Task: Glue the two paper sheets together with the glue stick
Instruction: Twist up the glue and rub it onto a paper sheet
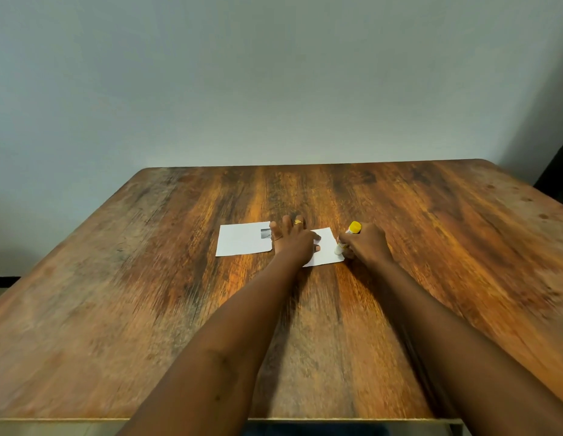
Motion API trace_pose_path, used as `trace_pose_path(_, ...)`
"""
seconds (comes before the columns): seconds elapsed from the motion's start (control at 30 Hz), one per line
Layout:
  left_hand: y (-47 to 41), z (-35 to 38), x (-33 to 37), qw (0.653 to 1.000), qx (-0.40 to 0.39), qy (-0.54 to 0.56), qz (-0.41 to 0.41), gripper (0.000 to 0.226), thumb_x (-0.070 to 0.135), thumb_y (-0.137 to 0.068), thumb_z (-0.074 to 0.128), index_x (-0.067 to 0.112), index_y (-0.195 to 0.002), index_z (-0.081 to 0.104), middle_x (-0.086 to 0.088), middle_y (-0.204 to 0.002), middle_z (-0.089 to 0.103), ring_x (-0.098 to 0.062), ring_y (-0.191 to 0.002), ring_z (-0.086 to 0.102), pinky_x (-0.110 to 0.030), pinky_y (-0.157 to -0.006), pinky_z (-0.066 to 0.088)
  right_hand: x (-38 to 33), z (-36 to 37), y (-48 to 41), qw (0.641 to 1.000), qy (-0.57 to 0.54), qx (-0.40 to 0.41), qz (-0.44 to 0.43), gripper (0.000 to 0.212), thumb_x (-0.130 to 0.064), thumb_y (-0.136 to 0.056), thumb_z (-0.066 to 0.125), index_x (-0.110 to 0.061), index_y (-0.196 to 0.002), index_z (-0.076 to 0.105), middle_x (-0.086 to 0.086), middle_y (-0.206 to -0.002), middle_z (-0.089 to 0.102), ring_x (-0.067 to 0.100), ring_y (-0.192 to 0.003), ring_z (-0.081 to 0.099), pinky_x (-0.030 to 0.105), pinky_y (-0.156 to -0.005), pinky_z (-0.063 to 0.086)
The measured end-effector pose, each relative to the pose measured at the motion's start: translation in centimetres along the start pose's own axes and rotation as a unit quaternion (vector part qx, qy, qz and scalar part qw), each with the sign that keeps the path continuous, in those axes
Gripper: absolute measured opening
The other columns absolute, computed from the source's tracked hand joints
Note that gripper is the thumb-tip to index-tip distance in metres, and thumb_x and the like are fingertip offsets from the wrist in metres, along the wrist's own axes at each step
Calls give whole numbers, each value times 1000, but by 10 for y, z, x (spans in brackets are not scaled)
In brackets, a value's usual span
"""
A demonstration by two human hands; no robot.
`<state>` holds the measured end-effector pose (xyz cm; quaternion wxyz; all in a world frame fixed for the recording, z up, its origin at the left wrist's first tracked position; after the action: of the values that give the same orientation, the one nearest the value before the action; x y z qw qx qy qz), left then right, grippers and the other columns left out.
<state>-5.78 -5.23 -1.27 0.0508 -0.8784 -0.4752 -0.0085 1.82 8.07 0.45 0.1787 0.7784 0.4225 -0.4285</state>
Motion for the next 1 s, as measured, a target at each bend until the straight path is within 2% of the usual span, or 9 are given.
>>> trace_pose_path(0.13, 0, -1, 1, 1000, -6, -7, 1, 39, 39, -91, 52, 39, -131, 51, -7, -151, 26, -35, -139, 13, -59, -110, 7, -1, -2, 5, 1000, 0, -3, 2, 26, -15, -77, 67, 9, -85, 64, 20, -80, 66, 25, -66, 58, 33, -59, 48)
trace_pose_path(0.27, 3, 2, 0, 1000, -5, 1, -1, 40, 39, -92, 51, 40, -132, 49, -6, -152, 24, -35, -140, 12, -59, -111, 6, -3, -5, 8, 1000, 8, -4, 0, 27, -18, -75, 68, 8, -83, 64, 23, -85, 67, 34, -74, 63, 42, -67, 53)
trace_pose_path(0.43, 6, 2, -1, 1000, -3, 5, 0, 40, 38, -93, 48, 41, -133, 47, -5, -154, 21, -35, -141, 10, -59, -111, 4, -5, -6, 10, 1000, 7, -4, 4, 26, -18, -76, 68, 7, -81, 64, 24, -85, 67, 38, -81, 65, 46, -71, 54)
trace_pose_path(0.57, 8, 2, -1, 1000, -3, 3, -3, 38, 39, -95, 45, 33, -132, 51, -5, -155, 18, -34, -142, 8, -58, -111, 4, -4, -12, 13, 998, -20, 50, 7, 19, -19, -79, 68, -1, -80, 65, 14, -80, 66, 31, -79, 66, 44, -71, 54)
trace_pose_path(0.7, 11, -7, 1, 999, 40, -24, -2, 40, 41, -91, 51, 16, -121, 62, -5, -154, 21, -31, -139, 14, -52, -109, 12, 0, -16, 11, 996, -57, 71, 20, 14, -19, -79, 66, -6, -73, 64, 15, -78, 69, 33, -74, 68, 46, -70, 56)
trace_pose_path(0.87, 17, -15, 3, 995, 96, -19, -17, 50, 32, -87, 59, 11, -132, 47, -7, -147, 32, -30, -135, 22, -48, -104, 18, 1, -12, 10, 994, -68, 81, 25, 24, -21, -81, 66, -20, -60, 54, 2, -64, 61, 29, -71, 67, 39, -66, 55)
trace_pose_path(1.0, 18, -23, 3, 993, 116, -7, -20, 32, 23, -87, 59, 12, -118, 59, -5, -137, 44, -30, -127, 27, -47, -97, 22, 1, -6, 9, 994, -79, 78, 26, 28, -23, -82, 65, -24, -58, 52, -3, -60, 59, 24, -64, 63, 30, -60, 49)
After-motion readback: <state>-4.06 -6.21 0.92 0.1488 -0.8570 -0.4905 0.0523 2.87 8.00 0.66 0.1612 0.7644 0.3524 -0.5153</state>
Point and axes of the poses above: each hand's wrist, its own y-axis away from the middle knuckle, its own z-axis out of the palm, x = y × z, the point moved 5 cm from there along -y, towards the middle knuckle
